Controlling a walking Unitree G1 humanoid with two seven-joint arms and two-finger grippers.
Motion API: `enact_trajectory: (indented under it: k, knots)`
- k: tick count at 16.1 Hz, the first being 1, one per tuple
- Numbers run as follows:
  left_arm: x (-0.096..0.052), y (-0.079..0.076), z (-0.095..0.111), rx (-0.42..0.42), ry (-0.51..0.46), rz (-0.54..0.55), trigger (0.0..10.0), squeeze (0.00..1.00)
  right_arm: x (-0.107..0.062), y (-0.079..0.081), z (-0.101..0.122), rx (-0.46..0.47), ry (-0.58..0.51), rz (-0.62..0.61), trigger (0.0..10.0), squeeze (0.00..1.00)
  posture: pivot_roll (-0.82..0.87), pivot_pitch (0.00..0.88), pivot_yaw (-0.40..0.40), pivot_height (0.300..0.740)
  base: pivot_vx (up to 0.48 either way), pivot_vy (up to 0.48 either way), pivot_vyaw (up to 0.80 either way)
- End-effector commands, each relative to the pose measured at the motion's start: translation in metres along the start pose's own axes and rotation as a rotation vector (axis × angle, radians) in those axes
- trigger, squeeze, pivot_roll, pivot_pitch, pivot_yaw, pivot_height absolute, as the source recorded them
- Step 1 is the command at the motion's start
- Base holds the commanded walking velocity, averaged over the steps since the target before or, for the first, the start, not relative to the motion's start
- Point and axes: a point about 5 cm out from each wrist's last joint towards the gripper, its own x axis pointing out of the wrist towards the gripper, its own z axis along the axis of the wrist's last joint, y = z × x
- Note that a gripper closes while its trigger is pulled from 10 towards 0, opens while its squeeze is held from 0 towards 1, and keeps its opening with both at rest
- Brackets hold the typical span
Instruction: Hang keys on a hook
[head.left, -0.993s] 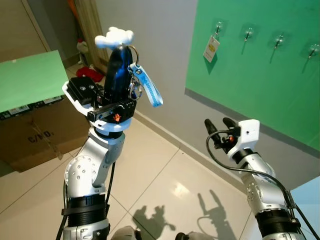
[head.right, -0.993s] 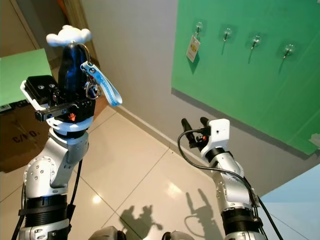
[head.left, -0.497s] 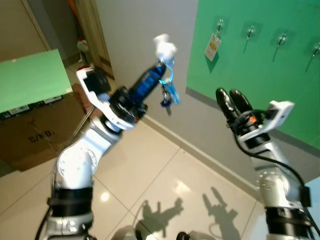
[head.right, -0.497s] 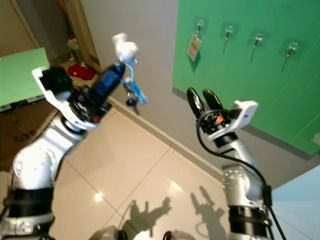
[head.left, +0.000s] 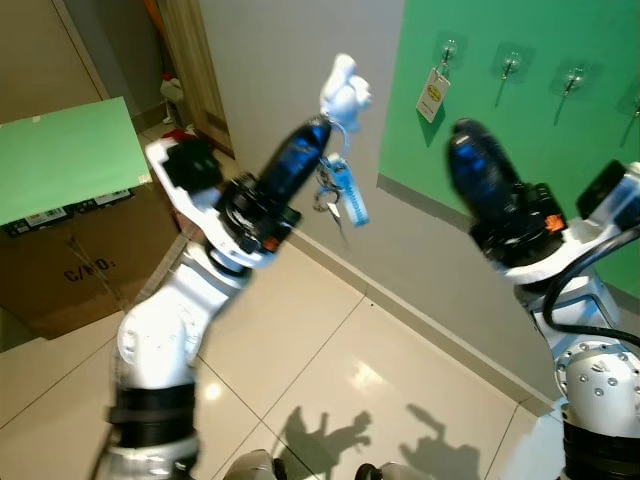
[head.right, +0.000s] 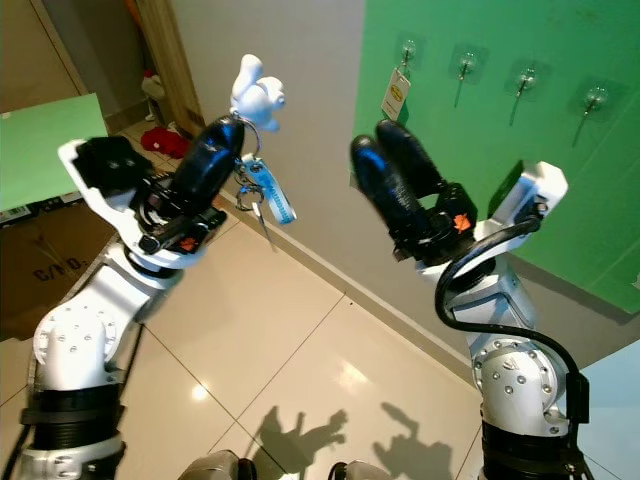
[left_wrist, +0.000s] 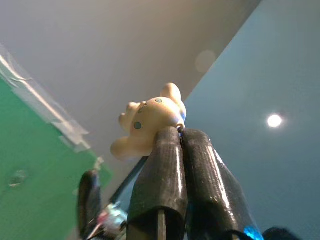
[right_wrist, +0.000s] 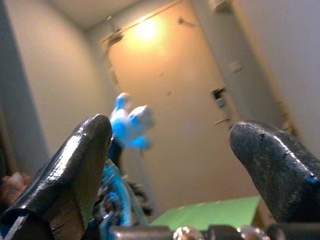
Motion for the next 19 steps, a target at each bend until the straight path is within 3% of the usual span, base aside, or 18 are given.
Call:
enact_trajectory:
  k: [1,2,4,6,10,12,14,15,16,17,18,19]
  knots:
    - [0.0,0.0,0.001,-0.074,-0.061,-0.016,10.0,0.0,0.003,0.009,-0.001,0.005,0.04,0.059,10.0,0.88,-0.01,0.079,0.026,0.74,0.0,0.0,0.0]
    - [0.0,0.001,0.0,-0.106,-0.088,-0.024,10.0,0.0,0.003,0.01,-0.003,-0.006,0.068,0.068,10.0,0.0,-0.01,0.079,0.026,0.74,0.0,0.0,0.0]
    - [-0.001,0.007,-0.011,-0.234,-0.137,-0.033,10.0,0.0,0.009,0.007,-0.011,-0.06,0.176,0.035,10.0,0.0,-0.01,0.08,0.025,0.74,0.0,0.0,0.0]
    - [-0.004,0.012,-0.02,-0.289,-0.132,-0.009,10.0,0.0,0.013,-0.001,-0.012,-0.044,0.17,-0.037,10.0,0.0,-0.01,0.081,0.025,0.74,0.0,0.0,0.0]
    - [-0.02,0.023,-0.024,-0.289,-0.082,0.093,10.0,0.0,0.017,0.004,-0.01,-0.022,0.165,-0.006,10.0,0.0,0.0,0.082,0.032,0.74,0.0,0.0,0.0]
    - [-0.025,0.025,-0.017,-0.254,-0.088,0.109,10.0,0.0,0.014,0.003,-0.014,-0.035,0.229,-0.01,10.0,0.0,0.0,0.089,0.027,0.74,0.0,0.0,0.0]
    - [-0.025,0.025,-0.011,-0.236,-0.097,0.103,10.0,0.0,0.008,-0.004,-0.03,-0.077,0.368,-0.076,10.0,0.0,0.0,0.099,0.026,0.74,0.0,0.0,0.0]
    - [-0.024,0.024,-0.01,-0.233,-0.092,0.091,10.0,0.0,0.007,-0.005,-0.039,-0.086,0.418,-0.102,7.1,0.0,0.0,0.098,0.026,0.74,0.0,0.0,0.0]
    - [-0.023,0.023,-0.011,-0.234,-0.087,0.082,10.0,0.0,0.009,-0.005,-0.044,-0.082,0.422,-0.114,2.8,0.0,0.0,0.098,0.027,0.74,0.0,0.0,0.0]
    - [-0.022,0.023,-0.012,-0.236,-0.082,0.075,10.0,0.0,0.01,-0.003,-0.044,-0.07,0.409,-0.113,0.0,0.0,0.0,0.097,0.027,0.74,0.0,0.0,0.0]
    - [-0.02,0.021,-0.015,-0.241,-0.066,0.055,10.0,0.0,0.016,0.005,-0.044,-0.037,0.365,-0.074,0.0,0.0,0.0,0.095,0.031,0.74,0.0,0.0,0.0]
    - [-0.019,0.02,-0.016,-0.243,-0.063,0.049,10.0,0.0,0.019,0.007,-0.041,-0.023,0.332,-0.061,4.3,0.0,0.0,0.094,0.031,0.74,0.0,0.0,0.0]
